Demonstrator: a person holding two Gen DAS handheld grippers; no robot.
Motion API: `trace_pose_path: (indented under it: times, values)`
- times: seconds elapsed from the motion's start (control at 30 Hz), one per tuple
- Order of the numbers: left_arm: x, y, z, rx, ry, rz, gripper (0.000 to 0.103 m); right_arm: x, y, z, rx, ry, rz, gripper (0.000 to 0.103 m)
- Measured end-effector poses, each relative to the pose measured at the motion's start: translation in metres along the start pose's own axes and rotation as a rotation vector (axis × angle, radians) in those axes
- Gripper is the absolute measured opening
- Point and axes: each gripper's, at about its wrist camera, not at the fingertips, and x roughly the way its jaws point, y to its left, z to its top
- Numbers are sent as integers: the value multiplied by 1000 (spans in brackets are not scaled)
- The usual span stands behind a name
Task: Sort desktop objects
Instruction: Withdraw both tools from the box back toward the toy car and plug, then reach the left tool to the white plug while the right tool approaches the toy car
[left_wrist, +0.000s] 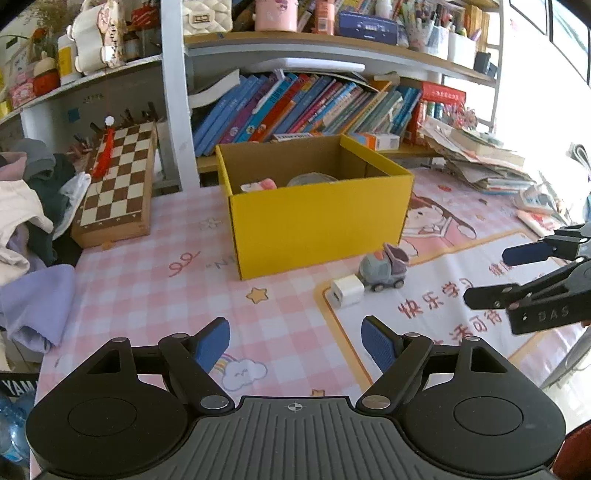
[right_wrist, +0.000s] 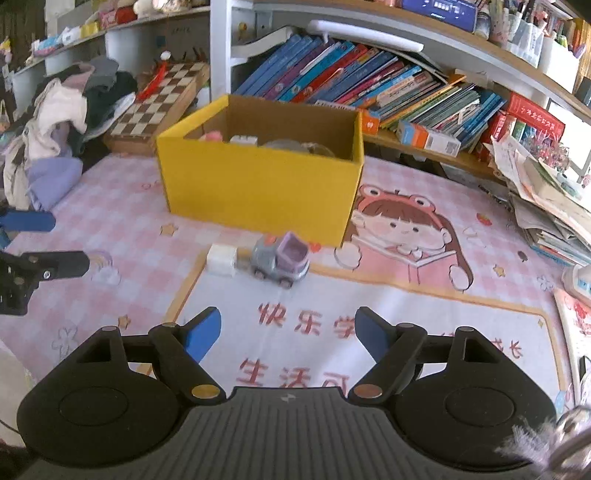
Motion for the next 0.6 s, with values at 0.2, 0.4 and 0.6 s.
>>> trace_pose_path:
  times: [0.2, 0.4, 0.6]
  values:
    - [-1, -5, -6, 21, 6, -6, 81, -1, 12, -9, -11, 7, 1, 80]
    - [1, -15, -17, 17, 42, -18, 81, 0, 22, -18, 1, 38, 3, 84]
    - [3, -22, -20, 50, 55, -36, 81, 0, 33, -22, -33, 47, 15, 84]
